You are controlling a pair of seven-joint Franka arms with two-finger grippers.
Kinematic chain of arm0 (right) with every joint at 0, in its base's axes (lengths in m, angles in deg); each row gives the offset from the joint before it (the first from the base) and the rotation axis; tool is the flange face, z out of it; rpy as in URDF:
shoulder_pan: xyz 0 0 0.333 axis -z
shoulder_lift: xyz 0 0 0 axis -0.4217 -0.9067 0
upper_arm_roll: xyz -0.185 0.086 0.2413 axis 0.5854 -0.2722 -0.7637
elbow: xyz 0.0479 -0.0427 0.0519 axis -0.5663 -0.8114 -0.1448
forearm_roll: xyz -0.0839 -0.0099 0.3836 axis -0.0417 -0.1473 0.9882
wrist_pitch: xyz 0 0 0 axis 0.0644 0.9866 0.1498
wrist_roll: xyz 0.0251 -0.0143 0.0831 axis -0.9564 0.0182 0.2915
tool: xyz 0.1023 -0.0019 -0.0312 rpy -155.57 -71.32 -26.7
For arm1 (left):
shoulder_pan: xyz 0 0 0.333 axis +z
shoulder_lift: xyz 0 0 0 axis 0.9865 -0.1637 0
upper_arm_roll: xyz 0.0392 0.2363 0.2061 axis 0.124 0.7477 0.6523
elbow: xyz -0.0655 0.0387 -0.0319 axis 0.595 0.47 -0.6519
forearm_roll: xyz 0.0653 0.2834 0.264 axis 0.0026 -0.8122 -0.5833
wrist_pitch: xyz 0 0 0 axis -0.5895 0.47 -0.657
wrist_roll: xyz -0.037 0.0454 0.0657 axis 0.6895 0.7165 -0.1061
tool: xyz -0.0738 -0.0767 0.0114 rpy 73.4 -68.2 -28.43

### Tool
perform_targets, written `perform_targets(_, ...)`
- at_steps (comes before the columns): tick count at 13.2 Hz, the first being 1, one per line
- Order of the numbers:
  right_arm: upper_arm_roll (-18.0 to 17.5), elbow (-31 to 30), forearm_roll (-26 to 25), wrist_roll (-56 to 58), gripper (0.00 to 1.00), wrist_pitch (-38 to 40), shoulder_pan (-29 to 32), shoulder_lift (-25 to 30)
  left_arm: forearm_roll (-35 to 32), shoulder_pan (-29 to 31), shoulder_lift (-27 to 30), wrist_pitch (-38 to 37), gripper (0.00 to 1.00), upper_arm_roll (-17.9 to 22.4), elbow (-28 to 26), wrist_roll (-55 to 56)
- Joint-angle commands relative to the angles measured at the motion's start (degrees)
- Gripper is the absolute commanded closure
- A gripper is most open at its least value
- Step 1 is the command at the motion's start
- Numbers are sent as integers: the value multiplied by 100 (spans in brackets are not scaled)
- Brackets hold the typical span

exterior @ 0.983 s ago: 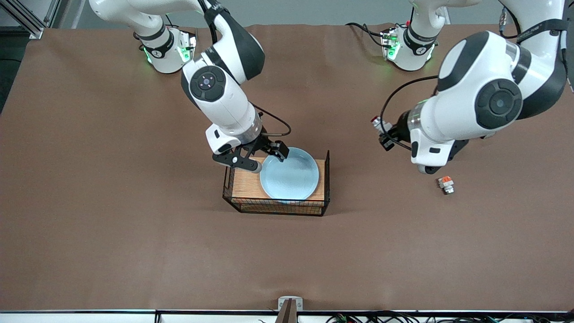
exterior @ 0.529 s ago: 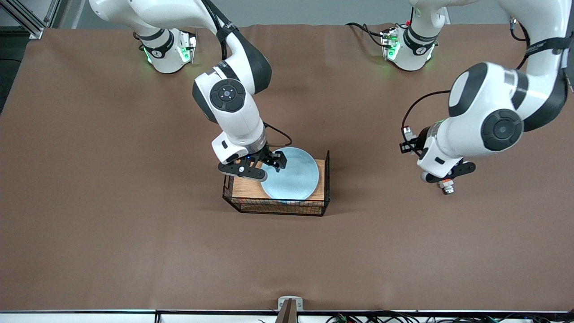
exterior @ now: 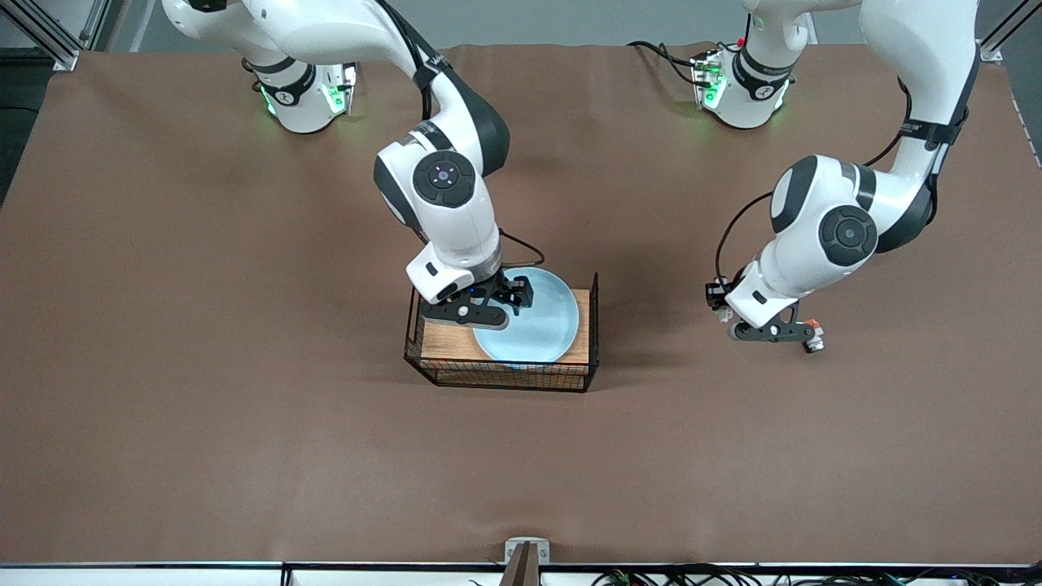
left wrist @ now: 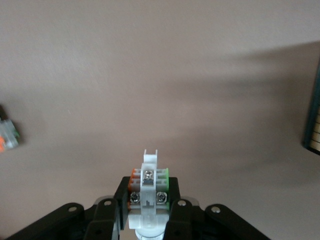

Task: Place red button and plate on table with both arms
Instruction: 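Place the button beside the orange box while the right gripper lowers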

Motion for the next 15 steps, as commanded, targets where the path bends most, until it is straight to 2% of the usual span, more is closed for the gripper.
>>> perform_targets(1,57,172,-142,206,0,13,-92,-163,-327,225,-378,322,89,-39,45,-126)
perform_targets(8,57,172,-151,375,0,13,4,-216,-618,286,-1213,419,88,242,502,-99)
perform_targets(15,57,164,-115,366,2,13,13,-260,-793,234,-1557,419,87,392,678,-64)
